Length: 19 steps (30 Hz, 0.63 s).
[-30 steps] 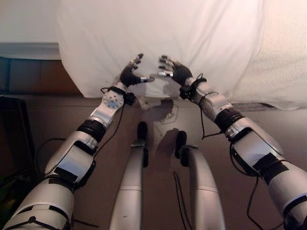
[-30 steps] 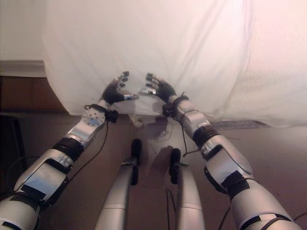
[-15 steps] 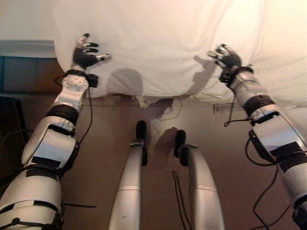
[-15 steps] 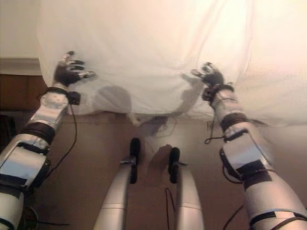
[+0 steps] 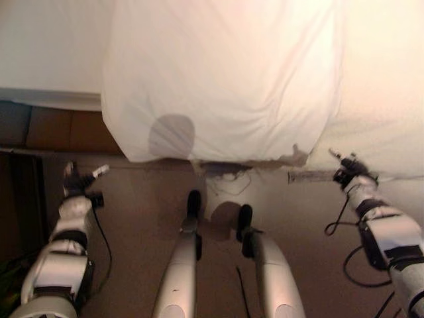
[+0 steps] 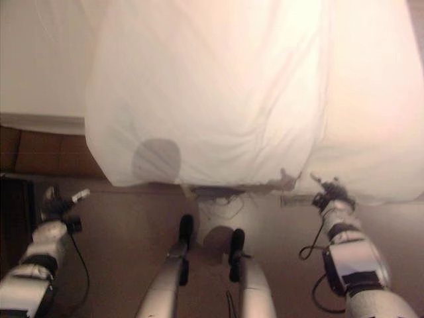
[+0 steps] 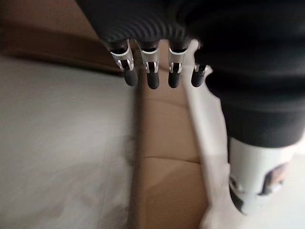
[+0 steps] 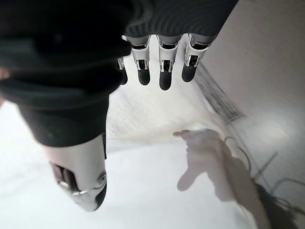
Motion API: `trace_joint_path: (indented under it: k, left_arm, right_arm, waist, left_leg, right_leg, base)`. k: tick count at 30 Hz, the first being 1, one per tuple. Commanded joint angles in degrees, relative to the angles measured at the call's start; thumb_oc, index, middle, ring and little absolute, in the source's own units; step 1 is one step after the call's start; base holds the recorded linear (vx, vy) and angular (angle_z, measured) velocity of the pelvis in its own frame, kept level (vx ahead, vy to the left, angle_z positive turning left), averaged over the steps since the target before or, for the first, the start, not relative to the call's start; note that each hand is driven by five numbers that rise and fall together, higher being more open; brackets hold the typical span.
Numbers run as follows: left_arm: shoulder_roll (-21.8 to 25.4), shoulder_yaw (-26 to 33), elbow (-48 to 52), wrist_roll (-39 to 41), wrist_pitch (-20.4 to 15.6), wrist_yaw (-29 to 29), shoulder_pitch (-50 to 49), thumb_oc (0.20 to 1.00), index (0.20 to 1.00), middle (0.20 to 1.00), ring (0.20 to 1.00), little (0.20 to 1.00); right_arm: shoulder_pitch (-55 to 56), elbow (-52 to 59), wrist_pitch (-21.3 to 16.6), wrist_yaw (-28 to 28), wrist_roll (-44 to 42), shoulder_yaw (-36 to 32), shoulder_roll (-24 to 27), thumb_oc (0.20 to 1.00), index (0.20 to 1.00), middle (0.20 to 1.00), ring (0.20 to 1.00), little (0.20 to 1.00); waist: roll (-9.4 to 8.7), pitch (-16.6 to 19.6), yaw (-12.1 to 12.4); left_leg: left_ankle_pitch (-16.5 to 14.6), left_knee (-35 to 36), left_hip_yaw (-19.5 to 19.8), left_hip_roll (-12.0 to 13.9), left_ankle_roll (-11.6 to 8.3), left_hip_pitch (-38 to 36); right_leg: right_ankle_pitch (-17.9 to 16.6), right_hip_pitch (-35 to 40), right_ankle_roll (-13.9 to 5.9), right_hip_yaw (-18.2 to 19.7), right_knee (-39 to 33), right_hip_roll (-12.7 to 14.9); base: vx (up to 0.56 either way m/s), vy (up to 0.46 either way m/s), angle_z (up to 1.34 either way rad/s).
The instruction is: Make the bed
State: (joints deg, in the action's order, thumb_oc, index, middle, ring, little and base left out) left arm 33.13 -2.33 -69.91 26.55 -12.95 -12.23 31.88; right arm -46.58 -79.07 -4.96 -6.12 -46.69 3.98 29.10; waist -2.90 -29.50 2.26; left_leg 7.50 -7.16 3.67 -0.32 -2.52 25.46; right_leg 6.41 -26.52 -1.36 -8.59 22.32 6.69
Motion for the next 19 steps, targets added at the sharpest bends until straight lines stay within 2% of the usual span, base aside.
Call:
trace_joint_path:
  k: [1,2,3,5,8,9,14,19]
  left_arm:
    - [-3.97,-0.30,-2.15,1.03,-1.61,1.74,-0.14,1.000,1.000,1.000,1.000,1.000]
    - [-6.88,-2.45,-2.14,-1.35,-1.62,2.84,-2.08,1.000,1.000,1.000,1.000,1.000]
    - [-10.46,-1.76,-2.71,-0.57,-1.31,3.89,-4.77,1.000,1.000,1.000,1.000,1.000]
    - [-14.45,-4.02,-2.96,-2.01,-0.93,5.46,-7.46,1.000,1.000,1.000,1.000,1.000]
    - [-17.06,-6.96,-3.62,-5.44,-0.41,7.49,-9.98,1.000,1.000,1.000,1.000,1.000]
    - [-19.53,-9.43,-4.10,-7.59,0.11,9.91,-12.15,1.000,1.000,1.000,1.000,1.000]
    - [-23.66,-12.36,-5.86,-9.46,2.36,14.09,-14.84,1.000,1.000,1.000,1.000,1.000]
    - [-27.20,-16.98,-6.77,-15.54,3.98,16.25,-17.71,1.000,1.000,1.000,1.000,1.000]
  right_arm:
    - [4.23,-0.07,-2.70,1.15,-0.26,-0.13,-0.54,1.000,1.000,1.000,1.000,1.000]
    - [6.82,0.73,-2.90,1.83,3.02,1.53,-3.25,1.000,1.000,1.000,1.000,1.000]
    - [10.63,0.94,-3.05,2.81,4.28,1.56,-6.25,1.000,1.000,1.000,1.000,1.000]
    - [14.57,1.20,-3.11,2.89,6.43,2.57,-10.23,1.000,1.000,1.000,1.000,1.000]
    - [18.50,1.39,-3.46,3.00,9.69,3.67,-12.58,1.000,1.000,1.000,1.000,1.000]
    - [22.14,1.39,-3.56,3.64,12.98,4.68,-14.43,1.000,1.000,1.000,1.000,1.000]
    - [26.68,0.01,-2.18,5.98,18.43,7.01,-17.17,1.000,1.000,1.000,1.000,1.000]
    - [32.95,-0.12,-0.59,10.12,26.72,12.28,-20.07,1.000,1.000,1.000,1.000,1.000]
  waist:
    - [1.07,5.90,-0.24]
    - [0.94,6.57,-0.26]
    - [0.91,8.53,-0.27]
    - [0.82,10.53,-0.52]
    - [1.10,12.57,-0.88]
    - [1.39,14.81,-1.32]
    - [1.90,18.87,-1.72]
    - [2.16,23.54,-1.87]
  left_leg:
    - [-4.43,-1.21,-1.88,-2.27,-0.64,-0.50]
    - [-4.10,-0.03,-1.80,-2.09,-0.93,-2.50]
    - [-3.47,2.56,-1.28,-1.79,-0.65,-5.31]
    - [-2.41,5.92,-0.63,-1.06,-0.69,-8.94]
    - [-1.22,9.15,-0.49,-0.49,-0.86,-12.31]
    - [-0.52,11.08,-0.14,-0.30,-1.09,-14.78]
    - [-1.53,11.20,-0.26,0.00,-0.81,-18.51]
    - [-3.17,11.93,-0.61,0.74,-0.43,-24.57]
  right_leg:
    - [-7.02,1.64,-4.34,0.76,-10.55,0.01]
    - [-7.04,3.72,-4.39,0.61,-11.52,-0.21]
    - [-7.71,6.48,-4.42,0.57,-13.79,-0.62]
    - [-8.41,10.01,-4.50,0.73,-16.56,-1.18]
    - [-8.90,12.77,-4.54,0.93,-18.76,-1.66]
    - [-9.78,15.38,-4.54,1.36,-21.09,-1.96]
    - [-10.83,20.33,-4.69,1.69,-25.51,-1.65]
    - [-9.25,26.13,-4.25,2.46,-25.89,-2.01]
  base:
    - [0.09,-0.044,0.03]
    - [0.11,-0.038,0.04]
    - [0.15,-0.048,0.07]
    - [0.12,-0.029,0.02]
    - [0.06,-0.005,0.01]
    - [0.08,-0.008,-0.06]
    - [0.06,0.007,-0.01]
    - [0.10,-0.006,-0.03]
